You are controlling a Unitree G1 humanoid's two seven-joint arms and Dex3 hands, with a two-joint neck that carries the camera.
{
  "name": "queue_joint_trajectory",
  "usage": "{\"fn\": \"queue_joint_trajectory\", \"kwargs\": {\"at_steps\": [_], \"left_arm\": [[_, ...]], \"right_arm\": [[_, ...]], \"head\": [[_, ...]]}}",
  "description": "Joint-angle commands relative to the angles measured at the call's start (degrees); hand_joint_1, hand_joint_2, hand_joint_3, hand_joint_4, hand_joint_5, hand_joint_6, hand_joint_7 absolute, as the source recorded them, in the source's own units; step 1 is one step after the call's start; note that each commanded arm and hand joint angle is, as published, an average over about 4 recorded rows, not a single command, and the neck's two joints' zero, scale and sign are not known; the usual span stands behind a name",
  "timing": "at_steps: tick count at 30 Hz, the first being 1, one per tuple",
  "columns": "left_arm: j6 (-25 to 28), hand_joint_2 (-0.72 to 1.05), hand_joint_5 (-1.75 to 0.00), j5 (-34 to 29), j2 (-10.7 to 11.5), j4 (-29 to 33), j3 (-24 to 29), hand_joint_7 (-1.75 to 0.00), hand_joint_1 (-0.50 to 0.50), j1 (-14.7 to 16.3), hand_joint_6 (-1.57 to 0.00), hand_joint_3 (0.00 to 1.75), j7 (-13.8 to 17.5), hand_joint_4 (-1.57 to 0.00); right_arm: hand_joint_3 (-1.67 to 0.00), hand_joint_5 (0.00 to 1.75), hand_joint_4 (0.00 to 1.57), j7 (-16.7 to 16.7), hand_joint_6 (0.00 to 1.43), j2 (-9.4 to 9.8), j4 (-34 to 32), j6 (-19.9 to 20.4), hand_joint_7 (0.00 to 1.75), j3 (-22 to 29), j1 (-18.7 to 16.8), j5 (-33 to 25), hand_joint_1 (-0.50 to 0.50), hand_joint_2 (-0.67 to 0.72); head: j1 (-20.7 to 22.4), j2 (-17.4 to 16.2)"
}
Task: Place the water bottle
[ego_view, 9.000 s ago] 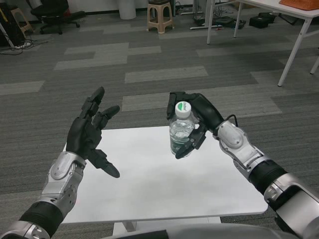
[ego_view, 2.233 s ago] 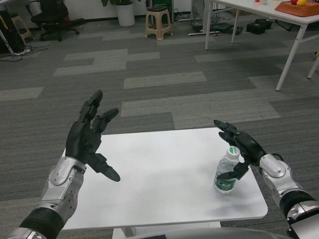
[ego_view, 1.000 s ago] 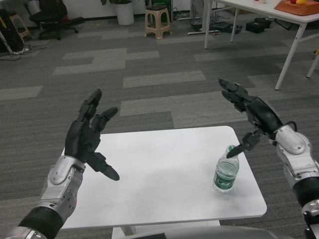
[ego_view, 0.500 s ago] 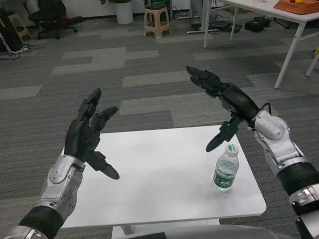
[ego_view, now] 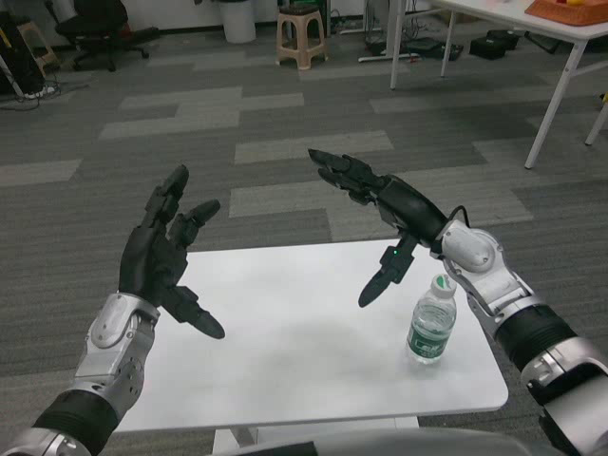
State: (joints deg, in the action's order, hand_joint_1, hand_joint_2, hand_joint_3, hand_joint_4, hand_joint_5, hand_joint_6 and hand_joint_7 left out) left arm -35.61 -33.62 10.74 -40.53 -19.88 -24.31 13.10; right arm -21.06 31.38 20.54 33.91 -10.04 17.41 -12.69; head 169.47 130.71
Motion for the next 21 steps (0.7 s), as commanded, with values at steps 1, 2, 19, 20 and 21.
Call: {"fn": "queue_joint_trajectory", "kwargs": {"at_steps": [1, 2, 19, 20, 21], "left_arm": [[0.02, -0.46, -0.82, -0.66, 1.08, -0.56, 0.85, -0.14, -0.50, -1.44, 0.00, 0.09, -0.13, 0.00], [0.02, -0.46, -0.82, -0.68, 1.12, -0.60, 0.87, -0.14, -0.50, -1.53, 0.00, 0.09, -0.11, 0.00], [0.02, -0.46, -0.82, -1.01, 1.30, -0.80, 0.89, -0.14, -0.50, -1.73, 0.00, 0.09, -0.11, 0.00], [0.02, -0.46, -0.82, -1.01, 1.30, -0.82, 0.89, -0.14, -0.50, -1.75, 0.00, 0.09, -0.13, 0.00], [0.02, -0.46, -0.82, -1.01, 1.30, -0.84, 0.89, -0.14, -0.50, -1.77, 0.00, 0.09, -0.15, 0.00]], "right_arm": [[-0.24, 0.00, 0.00, 0.36, 0.00, -1.15, 0.99, -0.07, 0.00, -0.59, 1.66, -0.06, -0.46, 0.03], [-0.24, 0.00, 0.00, 0.36, 0.00, -1.30, 1.03, -0.07, 0.00, -0.63, 1.73, -0.06, -0.46, 0.03], [-0.24, 0.00, 0.00, 0.32, 0.00, -1.76, 1.08, -0.07, 0.00, -0.68, 2.14, -0.06, -0.46, 0.03], [-0.24, 0.00, 0.00, 0.32, 0.00, -1.76, 1.08, -0.07, 0.00, -0.68, 2.14, -0.06, -0.46, 0.03], [-0.24, 0.00, 0.00, 0.32, 0.00, -1.76, 1.08, -0.07, 0.00, -0.68, 2.13, -0.06, -0.46, 0.03]], "head": [[-0.08, 0.12], [-0.02, 0.12], [-0.07, 0.36], [-0.16, 0.41], [-0.22, 0.44]]}}
